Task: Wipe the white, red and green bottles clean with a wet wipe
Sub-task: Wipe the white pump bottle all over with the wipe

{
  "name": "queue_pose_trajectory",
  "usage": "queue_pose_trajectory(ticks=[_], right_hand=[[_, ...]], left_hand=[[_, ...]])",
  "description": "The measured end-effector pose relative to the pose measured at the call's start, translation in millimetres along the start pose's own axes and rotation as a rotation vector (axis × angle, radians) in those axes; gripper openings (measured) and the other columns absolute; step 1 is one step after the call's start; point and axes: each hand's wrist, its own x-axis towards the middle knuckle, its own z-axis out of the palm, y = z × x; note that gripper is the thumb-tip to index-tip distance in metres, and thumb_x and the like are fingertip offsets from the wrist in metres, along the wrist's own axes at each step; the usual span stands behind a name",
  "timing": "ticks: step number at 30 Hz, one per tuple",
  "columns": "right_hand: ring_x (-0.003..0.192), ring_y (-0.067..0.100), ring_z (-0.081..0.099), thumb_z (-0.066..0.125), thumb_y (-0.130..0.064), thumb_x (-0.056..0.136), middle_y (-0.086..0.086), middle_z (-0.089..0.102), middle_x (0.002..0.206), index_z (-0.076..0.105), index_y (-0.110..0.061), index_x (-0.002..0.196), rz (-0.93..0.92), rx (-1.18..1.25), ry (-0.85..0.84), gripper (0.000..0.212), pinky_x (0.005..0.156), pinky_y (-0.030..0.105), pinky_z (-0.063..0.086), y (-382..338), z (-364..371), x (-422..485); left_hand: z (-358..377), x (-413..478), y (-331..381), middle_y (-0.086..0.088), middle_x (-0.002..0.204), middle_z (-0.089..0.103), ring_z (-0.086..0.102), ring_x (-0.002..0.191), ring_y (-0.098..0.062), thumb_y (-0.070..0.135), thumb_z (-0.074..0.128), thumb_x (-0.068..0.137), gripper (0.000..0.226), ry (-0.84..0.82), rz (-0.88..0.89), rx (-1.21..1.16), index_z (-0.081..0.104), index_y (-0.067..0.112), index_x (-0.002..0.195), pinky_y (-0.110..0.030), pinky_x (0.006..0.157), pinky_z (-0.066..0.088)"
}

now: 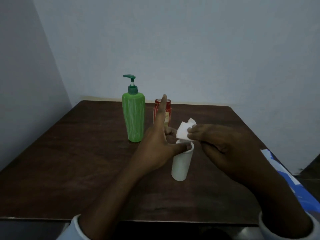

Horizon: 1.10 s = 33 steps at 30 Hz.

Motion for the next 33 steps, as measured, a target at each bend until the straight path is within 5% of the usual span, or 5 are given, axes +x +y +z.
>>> queue_pose_trajectory(ticks=[10, 15, 20, 26, 33], right_hand=[[0.104, 0.015, 0.066, 0.062, -0.005, 0.086, 0.004, 0.068, 0.116, 0.068, -0.010, 0.115, 0.042, -0.036, 0.022, 0.029, 0.089, 0.028, 0.053, 16, 15, 17], [0.101, 0.011, 0.066, 0.055, -0.019, 0.086, 0.003, 0.071, 0.109, 0.072, -0.011, 0.106, 0.031, -0.027, 0.056, 0.028, 0.089, 0.020, 0.050, 0, 4, 6], [0.101, 0.013, 0.066, 0.059, -0.014, 0.081, 0.004, 0.071, 0.109, 0.073, -0.012, 0.106, 0.000, -0.077, 0.045, 0.028, 0.089, 0.022, 0.048, 2, 6, 6], [0.100, 0.014, 0.066, 0.051, -0.016, 0.086, 0.007, 0.071, 0.108, 0.071, -0.009, 0.107, 0.096, 0.027, 0.092, 0.030, 0.090, 0.023, 0.050, 4, 12, 9], [0.087, -0.011, 0.058, 0.057, -0.010, 0.091, -0.022, 0.060, 0.090, 0.066, -0.022, 0.106, 0.564, 0.285, 0.462, 0.022, 0.066, 0.003, 0.044, -4, 31, -14]], left_hand=[[1, -3, 1, 0.011, 0.089, 0.076, 0.075, 0.088, -0.005, 0.014, 0.092, 0.074, 0.136, 0.007, 0.022, 0.038, -0.007, 0.054, 0.158, -0.037, 0.087, 0.063], [1, -3, 1, 0.008, 0.103, 0.077, 0.075, 0.096, -0.004, 0.016, 0.092, 0.075, 0.135, 0.005, 0.012, 0.024, -0.007, 0.058, 0.156, -0.043, 0.091, 0.062], [2, -3, 0, 0.033, 0.098, 0.071, 0.073, 0.099, -0.001, 0.014, 0.092, 0.075, 0.136, -0.002, 0.037, 0.014, -0.008, 0.056, 0.157, -0.038, 0.091, 0.062], [3, -5, 1, 0.009, 0.096, 0.077, 0.076, 0.089, -0.007, 0.016, 0.093, 0.074, 0.136, 0.040, 0.014, 0.026, -0.008, 0.057, 0.156, -0.040, 0.087, 0.063], [7, -9, 3, 0.013, 0.081, 0.074, 0.073, 0.077, -0.003, 0.016, 0.092, 0.075, 0.132, 0.082, 0.032, 0.080, -0.003, 0.056, 0.157, -0.030, 0.078, 0.062]])
